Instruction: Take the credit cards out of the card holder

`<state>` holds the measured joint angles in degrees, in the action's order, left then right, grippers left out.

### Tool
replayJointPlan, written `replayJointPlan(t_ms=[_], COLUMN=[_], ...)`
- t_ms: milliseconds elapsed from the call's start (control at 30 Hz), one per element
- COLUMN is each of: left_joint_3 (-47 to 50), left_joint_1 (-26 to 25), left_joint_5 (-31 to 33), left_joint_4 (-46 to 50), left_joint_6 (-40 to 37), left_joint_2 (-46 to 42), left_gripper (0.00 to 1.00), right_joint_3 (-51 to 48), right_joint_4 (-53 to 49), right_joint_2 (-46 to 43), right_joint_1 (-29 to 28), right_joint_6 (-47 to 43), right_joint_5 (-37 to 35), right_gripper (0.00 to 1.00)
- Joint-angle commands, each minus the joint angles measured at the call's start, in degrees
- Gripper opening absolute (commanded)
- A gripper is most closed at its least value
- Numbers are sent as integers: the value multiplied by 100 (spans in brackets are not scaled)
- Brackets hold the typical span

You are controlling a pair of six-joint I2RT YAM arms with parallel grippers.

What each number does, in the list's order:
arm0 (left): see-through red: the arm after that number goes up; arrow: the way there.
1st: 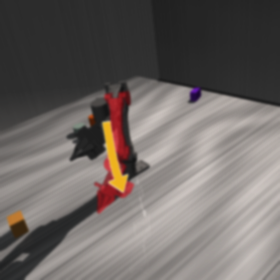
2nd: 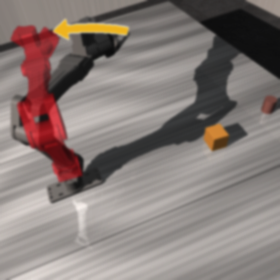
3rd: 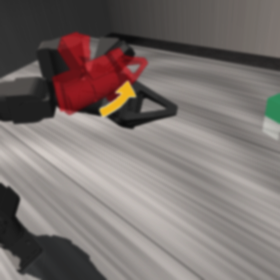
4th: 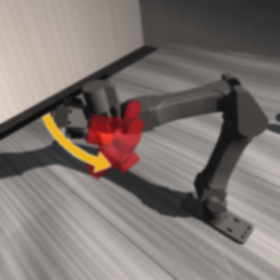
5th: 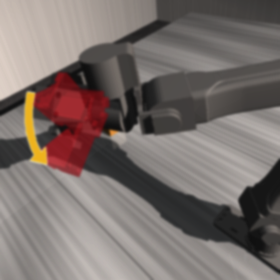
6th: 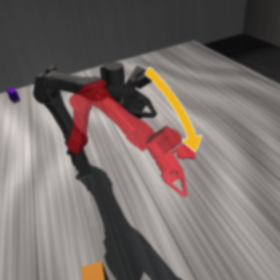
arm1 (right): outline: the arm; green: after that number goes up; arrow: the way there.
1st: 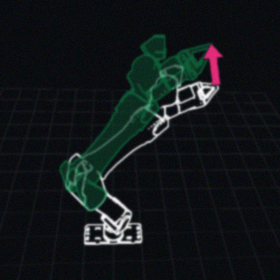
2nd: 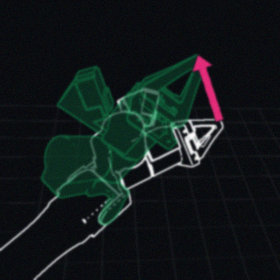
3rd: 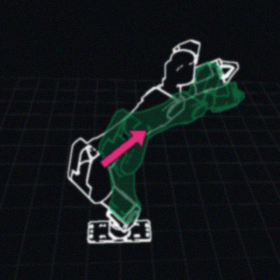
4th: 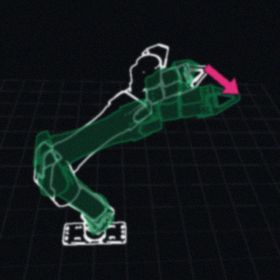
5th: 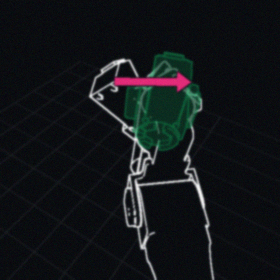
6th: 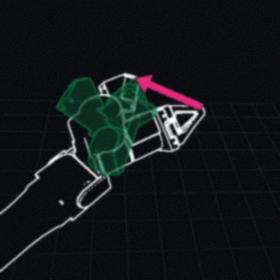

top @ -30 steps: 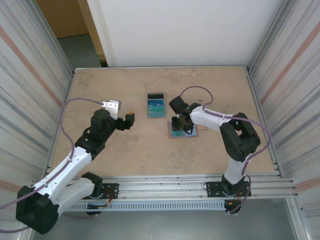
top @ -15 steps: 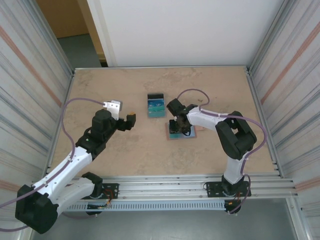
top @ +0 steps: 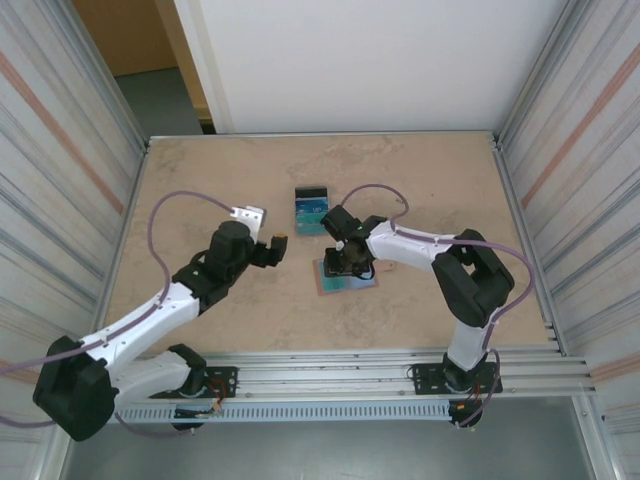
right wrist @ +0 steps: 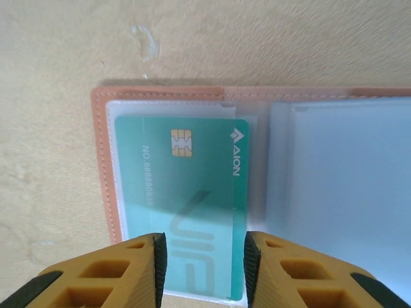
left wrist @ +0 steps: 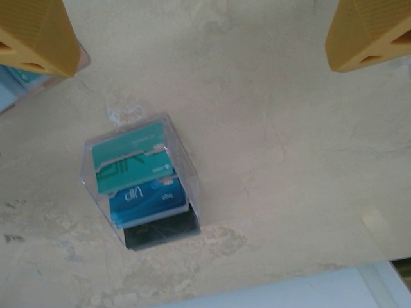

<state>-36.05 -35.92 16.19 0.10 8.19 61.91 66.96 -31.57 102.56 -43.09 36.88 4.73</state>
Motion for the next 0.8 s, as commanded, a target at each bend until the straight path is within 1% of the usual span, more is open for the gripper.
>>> replayJointPlan(t_ms=[0, 200, 433, 767], left_joint_3=[-121, -168, -350, -752], left_joint_1=[-268, -649, -761, -995], left_joint_5=[267, 245, -9, 397], left_joint_4=[-152, -688, -1012, -777], left_joint_6=[439, 988, 1306, 1105], left_joint_2=[400, 1403, 2220, 3058], left_gripper=[99, 99, 99, 99], right_joint_3=[-144, -245, -214, -162], right_joint_4=[-40, 195, 243, 259], right_joint_2=[-324, -277, -61, 233], right_joint_1=[129, 227, 205, 283], right_joint_6=[126, 48, -56, -112], right_joint_5=[-25, 207, 248, 439], right_gripper=[37, 31, 27, 30])
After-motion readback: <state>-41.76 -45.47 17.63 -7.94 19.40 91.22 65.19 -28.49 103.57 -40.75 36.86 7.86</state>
